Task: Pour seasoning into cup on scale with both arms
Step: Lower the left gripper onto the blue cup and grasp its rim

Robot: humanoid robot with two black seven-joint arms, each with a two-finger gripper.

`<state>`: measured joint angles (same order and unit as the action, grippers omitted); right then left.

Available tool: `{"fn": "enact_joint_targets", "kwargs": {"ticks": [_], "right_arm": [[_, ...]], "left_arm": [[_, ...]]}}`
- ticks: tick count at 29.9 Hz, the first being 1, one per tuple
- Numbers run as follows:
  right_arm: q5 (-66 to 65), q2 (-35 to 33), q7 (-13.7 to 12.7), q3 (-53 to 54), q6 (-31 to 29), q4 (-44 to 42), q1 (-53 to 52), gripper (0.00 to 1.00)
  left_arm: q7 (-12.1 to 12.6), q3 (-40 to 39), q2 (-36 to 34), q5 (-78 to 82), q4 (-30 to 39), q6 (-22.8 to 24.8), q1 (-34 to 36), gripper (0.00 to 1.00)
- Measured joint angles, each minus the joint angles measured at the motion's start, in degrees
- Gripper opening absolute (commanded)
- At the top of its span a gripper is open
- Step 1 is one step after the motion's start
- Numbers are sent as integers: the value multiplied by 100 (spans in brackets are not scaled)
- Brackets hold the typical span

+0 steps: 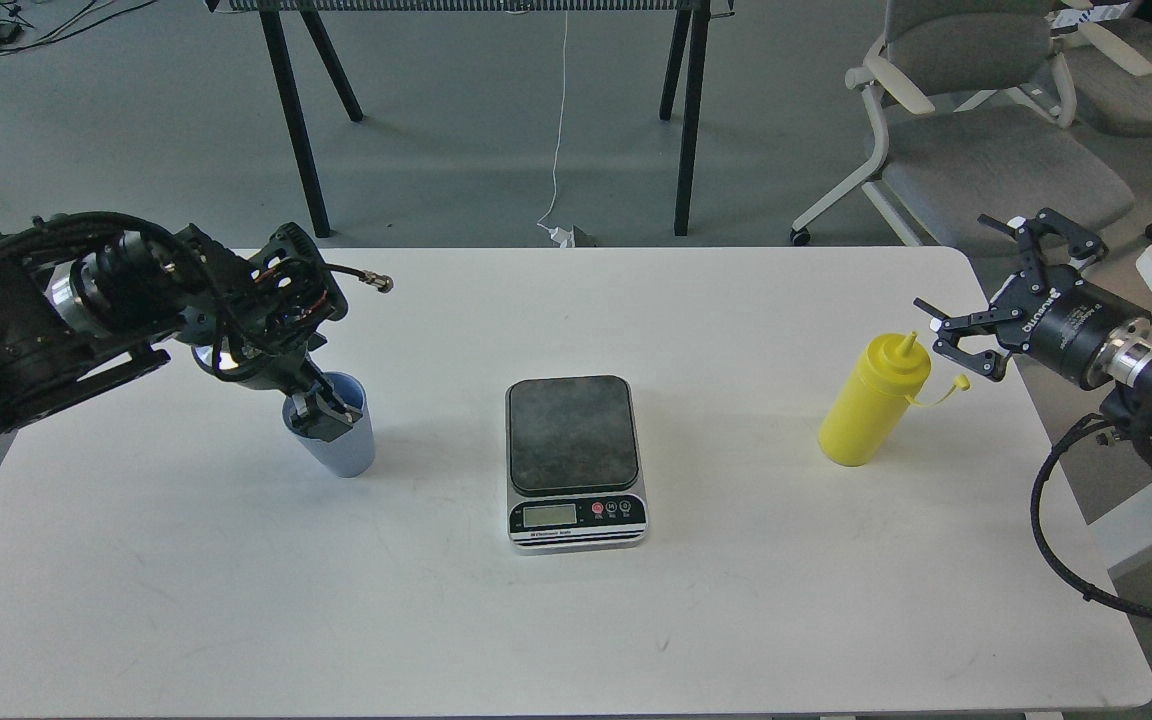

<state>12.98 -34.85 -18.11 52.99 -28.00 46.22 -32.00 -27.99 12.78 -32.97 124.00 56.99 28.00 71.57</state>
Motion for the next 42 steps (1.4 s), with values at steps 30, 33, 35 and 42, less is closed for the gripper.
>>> {"fn": "enact_joint_targets", "kwargs": {"ticks": [30,33,35,42], "right_arm": [[4,-28,0,3,0,9,99,98],[4,-36,0,3,0,9,119,98],[4,-37,0,5,0,9,127,98],[4,-41,0,16,0,9,147,98]], "left_arm": [[-1,41,86,-34,-705,0,-311,77],[-1,41,88,-34,-714,0,-371,73],[-1,41,93,-39,-721,0,-389,69],[-1,42,141,-73,-766,0,-404,57]]}}
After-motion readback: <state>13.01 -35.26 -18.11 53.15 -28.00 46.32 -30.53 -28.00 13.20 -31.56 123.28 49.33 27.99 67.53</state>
